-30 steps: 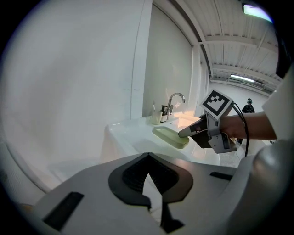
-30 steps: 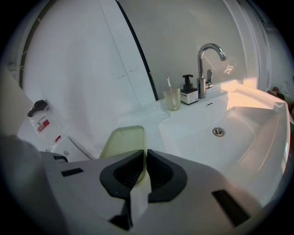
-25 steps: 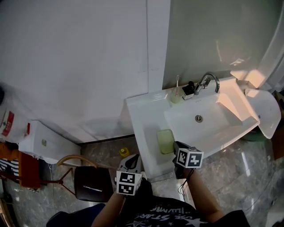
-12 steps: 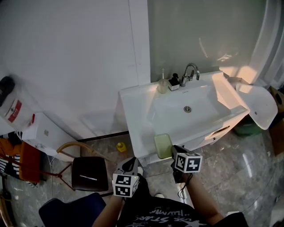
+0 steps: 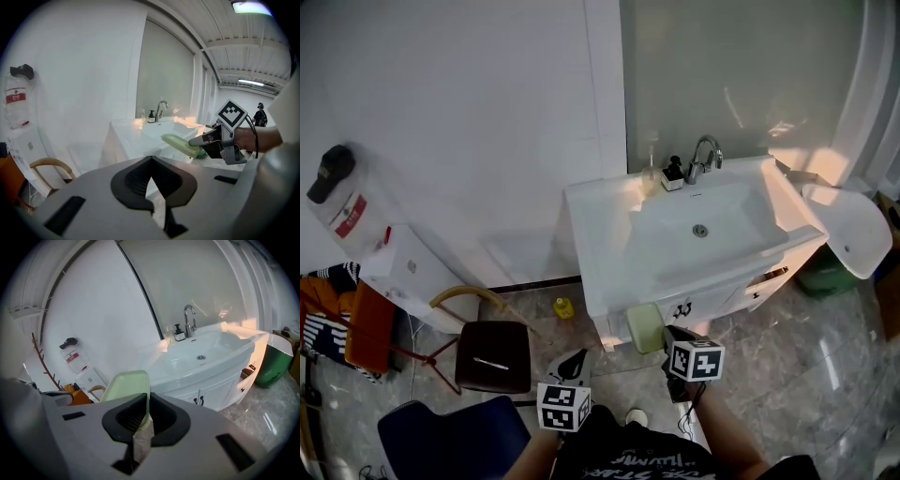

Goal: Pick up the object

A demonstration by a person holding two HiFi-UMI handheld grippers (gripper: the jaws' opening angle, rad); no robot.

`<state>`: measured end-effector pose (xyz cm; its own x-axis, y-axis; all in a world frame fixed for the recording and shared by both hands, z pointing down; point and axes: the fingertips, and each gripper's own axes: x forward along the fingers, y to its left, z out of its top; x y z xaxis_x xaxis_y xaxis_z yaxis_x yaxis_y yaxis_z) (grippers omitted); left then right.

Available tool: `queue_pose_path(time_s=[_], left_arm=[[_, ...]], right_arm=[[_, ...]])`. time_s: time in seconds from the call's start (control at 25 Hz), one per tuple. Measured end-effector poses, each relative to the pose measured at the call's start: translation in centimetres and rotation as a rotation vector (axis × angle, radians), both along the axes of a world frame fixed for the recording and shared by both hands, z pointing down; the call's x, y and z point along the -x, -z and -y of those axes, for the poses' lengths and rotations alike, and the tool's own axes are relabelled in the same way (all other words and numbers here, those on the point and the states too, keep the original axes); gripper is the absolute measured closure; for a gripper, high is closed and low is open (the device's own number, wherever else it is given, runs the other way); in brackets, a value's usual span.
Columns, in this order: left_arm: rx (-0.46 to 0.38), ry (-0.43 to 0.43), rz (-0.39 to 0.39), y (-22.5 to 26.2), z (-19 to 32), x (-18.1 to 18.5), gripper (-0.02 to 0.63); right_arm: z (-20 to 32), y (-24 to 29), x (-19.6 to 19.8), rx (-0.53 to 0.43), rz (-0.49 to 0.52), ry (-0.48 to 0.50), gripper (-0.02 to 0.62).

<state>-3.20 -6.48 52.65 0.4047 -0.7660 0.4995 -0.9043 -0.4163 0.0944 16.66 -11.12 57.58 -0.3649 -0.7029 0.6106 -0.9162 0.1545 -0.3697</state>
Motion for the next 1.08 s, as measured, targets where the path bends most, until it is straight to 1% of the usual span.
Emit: queue_pose_path(time_s=[0.28, 0.48, 0.72, 0.92, 1.08], left_arm=[[0.0, -0.025, -0.012, 0.0, -1.9, 0.6, 0.591], [0.005, -0.046, -0.032, 0.6, -5.0, 2.7, 0.591], [0.008, -0.082, -0.035, 0.7, -9.6, 5.7, 0.591], [0.015, -0.128, -0.043, 0.5, -14.4, 6.9, 0.591], [0.026, -0.147, -0.058, -0.1, -19.1, 8.1, 0.591]], right_arm=[[-1.9, 0.2, 0.5, 0.003, -0.025, -0.019, 0.569], [-4.6, 1.0, 3.2, -0.002, -0.035, -0.036, 0.569], [-10.1, 1.4, 7.5, -0.01, -0.049, -0.032, 0.569], [-15.8, 1.8, 8.5, -0.009, -0.068, -0.06, 0.569], [-21.2, 1.2, 9.4, 0.0, -0.068, -0.08, 0.569]])
